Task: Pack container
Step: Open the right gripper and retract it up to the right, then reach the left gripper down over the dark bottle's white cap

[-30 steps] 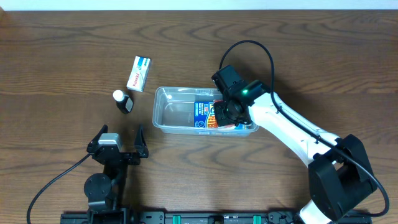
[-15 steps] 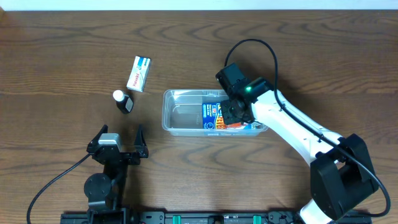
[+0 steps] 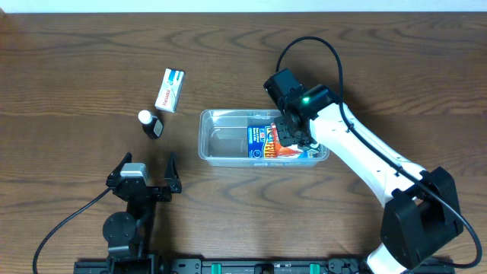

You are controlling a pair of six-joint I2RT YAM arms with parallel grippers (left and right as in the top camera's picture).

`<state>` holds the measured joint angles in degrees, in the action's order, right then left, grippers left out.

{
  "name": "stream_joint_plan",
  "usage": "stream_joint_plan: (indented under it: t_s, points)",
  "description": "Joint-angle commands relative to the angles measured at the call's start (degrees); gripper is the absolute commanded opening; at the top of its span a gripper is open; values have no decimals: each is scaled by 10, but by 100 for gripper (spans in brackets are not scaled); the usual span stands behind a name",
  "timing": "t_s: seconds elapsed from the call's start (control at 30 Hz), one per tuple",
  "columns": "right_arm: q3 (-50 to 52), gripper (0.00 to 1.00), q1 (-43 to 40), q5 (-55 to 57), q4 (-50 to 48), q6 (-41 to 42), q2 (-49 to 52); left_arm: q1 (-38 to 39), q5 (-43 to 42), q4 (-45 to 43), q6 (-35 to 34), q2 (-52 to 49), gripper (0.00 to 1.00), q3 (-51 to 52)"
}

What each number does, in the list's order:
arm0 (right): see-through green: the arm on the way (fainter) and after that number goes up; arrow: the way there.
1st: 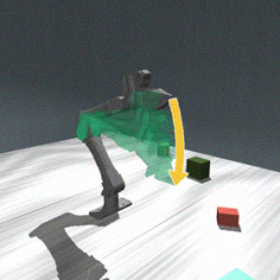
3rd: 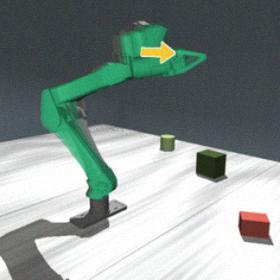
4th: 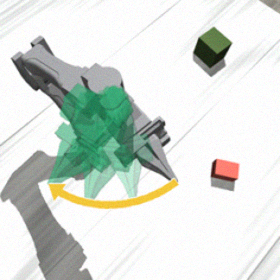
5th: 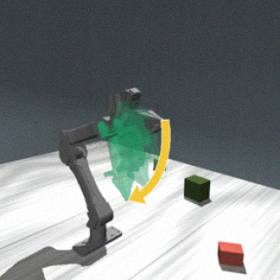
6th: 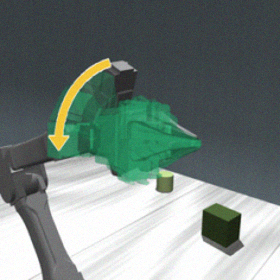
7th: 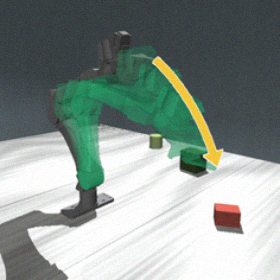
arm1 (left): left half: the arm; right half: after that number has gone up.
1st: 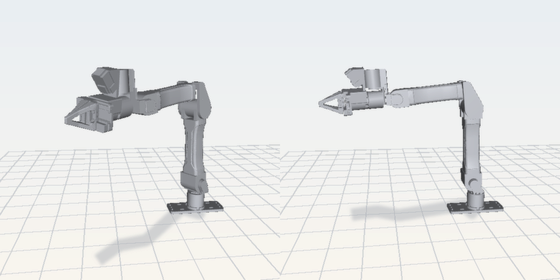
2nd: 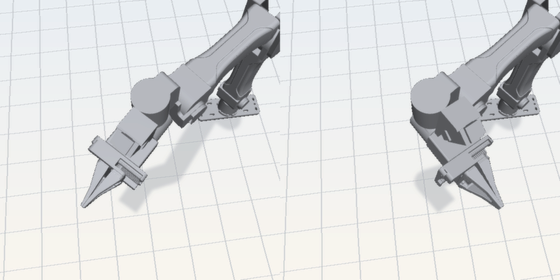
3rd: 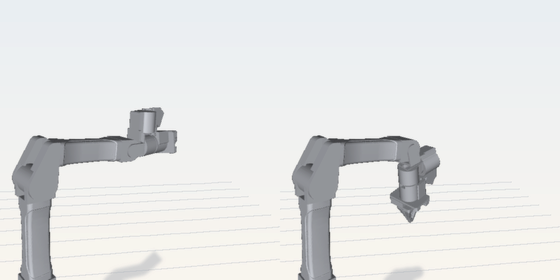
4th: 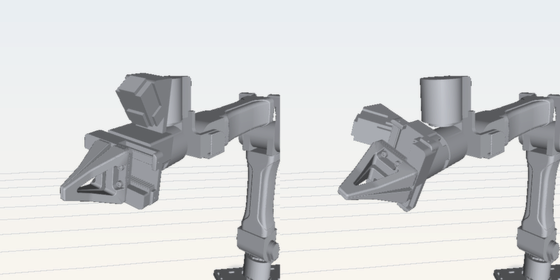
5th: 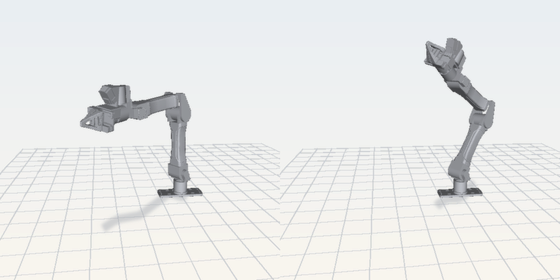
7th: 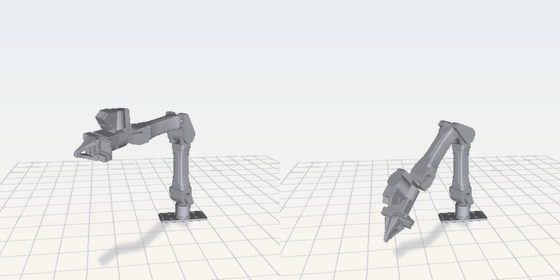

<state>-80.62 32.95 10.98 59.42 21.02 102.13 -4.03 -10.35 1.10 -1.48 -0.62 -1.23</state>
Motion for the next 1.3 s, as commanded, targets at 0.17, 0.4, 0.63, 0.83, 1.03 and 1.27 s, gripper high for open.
stream_joint_plan:
  t_s: [0.17,0.4,0.63,0.83,1.03,1.27]
  points:
    - [-28,63,-48,14,38,15,-118,-3,-10,19,0,3,98,10]
    - [-28,90,-189,-7,50,16,-201,-3,-10,19,-1,3,98,10]
    - [-23,99,-297,-29,68,16,-202,-3,-10,15,0,3,98,10]
    - [-21,99,-319,-29,68,17,-202,-3,-10,19,0,3,98,10]
    - [-21,99,-319,-28,68,17,-201,-3,-12,14,-3,3,98,10]
    - [-21,99,-319,-28,68,17,-201,-3,-57,86,-20,-14,98,-45]
